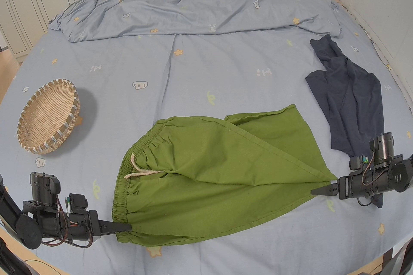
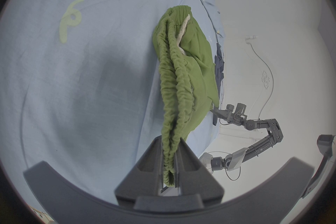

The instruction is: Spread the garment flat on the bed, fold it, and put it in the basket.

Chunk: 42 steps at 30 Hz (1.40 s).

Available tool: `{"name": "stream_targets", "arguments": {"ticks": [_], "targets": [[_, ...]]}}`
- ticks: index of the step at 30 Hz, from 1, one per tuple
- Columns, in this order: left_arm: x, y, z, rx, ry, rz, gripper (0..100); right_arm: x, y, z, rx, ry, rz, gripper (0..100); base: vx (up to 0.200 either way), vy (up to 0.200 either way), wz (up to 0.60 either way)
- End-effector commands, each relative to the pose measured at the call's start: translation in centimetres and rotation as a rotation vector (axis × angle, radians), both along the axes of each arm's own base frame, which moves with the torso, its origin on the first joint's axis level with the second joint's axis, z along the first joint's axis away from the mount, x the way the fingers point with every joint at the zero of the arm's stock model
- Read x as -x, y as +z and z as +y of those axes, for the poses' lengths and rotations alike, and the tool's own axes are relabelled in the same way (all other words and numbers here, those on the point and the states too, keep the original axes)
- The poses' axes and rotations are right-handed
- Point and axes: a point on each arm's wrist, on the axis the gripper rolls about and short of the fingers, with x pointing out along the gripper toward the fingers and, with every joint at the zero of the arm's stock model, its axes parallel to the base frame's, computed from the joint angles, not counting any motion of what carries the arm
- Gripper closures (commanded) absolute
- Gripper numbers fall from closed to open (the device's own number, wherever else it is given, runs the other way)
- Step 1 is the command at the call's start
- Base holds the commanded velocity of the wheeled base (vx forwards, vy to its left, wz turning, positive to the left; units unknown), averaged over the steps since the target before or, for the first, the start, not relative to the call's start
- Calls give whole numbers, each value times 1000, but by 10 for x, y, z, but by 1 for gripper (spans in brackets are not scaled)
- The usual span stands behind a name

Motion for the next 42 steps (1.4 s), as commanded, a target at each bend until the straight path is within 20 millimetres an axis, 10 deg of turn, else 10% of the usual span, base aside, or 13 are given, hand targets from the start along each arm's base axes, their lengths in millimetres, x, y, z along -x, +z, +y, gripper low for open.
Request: {"name": "stream_targets", "arguments": {"ticks": [1, 14, 15, 30, 42], "targets": [[0, 0, 0, 0, 0, -2, 100, -6, -3, 0, -4, 2, -12, 0, 0, 0, 0], [0, 0, 0, -1, -2, -1, 100, -10, -2, 2, -1, 9, -46, 0, 0, 0, 0], [0, 0, 0, 1, -2, 0, 100, -10, -2, 2, -1, 9, -46, 100, 0, 0, 0], [0, -1, 1, 0, 6, 5, 100, -6, 0, -1, 1, 1, -48, 100, 0, 0, 0], [22, -6, 15, -73, -8, 102, 100, 60, 22, 4, 13, 25, 61, 100, 0, 0, 0]]}}
